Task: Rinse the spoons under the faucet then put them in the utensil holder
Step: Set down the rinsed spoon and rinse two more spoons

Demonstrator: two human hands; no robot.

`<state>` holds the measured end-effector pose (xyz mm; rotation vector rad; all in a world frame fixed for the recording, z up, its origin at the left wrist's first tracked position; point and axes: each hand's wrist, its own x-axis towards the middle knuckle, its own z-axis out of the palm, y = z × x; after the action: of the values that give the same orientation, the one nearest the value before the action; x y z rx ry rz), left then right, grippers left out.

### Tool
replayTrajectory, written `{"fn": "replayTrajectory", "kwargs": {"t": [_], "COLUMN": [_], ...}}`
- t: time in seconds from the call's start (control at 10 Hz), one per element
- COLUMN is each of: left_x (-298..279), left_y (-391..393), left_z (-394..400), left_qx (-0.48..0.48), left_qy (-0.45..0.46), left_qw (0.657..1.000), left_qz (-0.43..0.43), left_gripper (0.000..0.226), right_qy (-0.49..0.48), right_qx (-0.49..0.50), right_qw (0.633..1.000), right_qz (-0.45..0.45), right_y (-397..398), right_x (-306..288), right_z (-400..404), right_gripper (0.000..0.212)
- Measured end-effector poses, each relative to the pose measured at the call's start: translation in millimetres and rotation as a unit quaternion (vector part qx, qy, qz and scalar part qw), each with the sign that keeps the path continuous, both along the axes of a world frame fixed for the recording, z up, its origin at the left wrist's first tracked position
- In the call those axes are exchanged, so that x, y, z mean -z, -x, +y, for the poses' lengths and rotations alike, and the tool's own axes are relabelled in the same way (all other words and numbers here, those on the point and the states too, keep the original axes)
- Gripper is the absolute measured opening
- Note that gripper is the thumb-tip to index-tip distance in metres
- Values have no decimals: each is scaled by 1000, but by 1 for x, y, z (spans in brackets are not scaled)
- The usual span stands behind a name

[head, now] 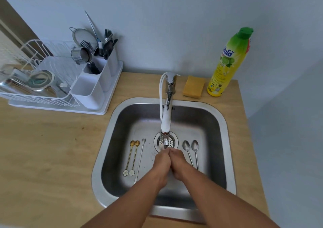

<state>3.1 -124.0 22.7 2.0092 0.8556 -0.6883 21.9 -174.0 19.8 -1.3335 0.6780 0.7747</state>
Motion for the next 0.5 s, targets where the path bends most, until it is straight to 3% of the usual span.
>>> {"fn": "replayTrajectory", "kwargs": {"t": [0.1, 0.2, 0.3, 0.4, 0.5], "left_x": [9, 4, 2, -5, -3], "left_y": [5, 2, -2, -13, 7], "left_z": [-11, 5, 12, 21, 8], "left_qx": [396, 262, -332, -248, 102], "left_qy": [-261, -168, 244, 296, 119], "left_qw": [880, 950, 911, 922, 987], "left_qz": [42, -3, -20, -14, 36], "left_gripper": [30, 36, 48, 51, 54], "right_qy": [-10, -34, 3, 43, 39], "right_qx": [13, -19, -101, -125, -103], "right_qw": [1000, 999, 995, 991, 993], "right_qz": [21, 23, -9, -35, -31], "right_y": [2, 5, 8, 11, 8], "right_x": [-4, -5, -9, -12, -7], "right_z": [-2, 4, 4, -3, -11], "right_gripper": [26, 33, 38, 34, 36]}}
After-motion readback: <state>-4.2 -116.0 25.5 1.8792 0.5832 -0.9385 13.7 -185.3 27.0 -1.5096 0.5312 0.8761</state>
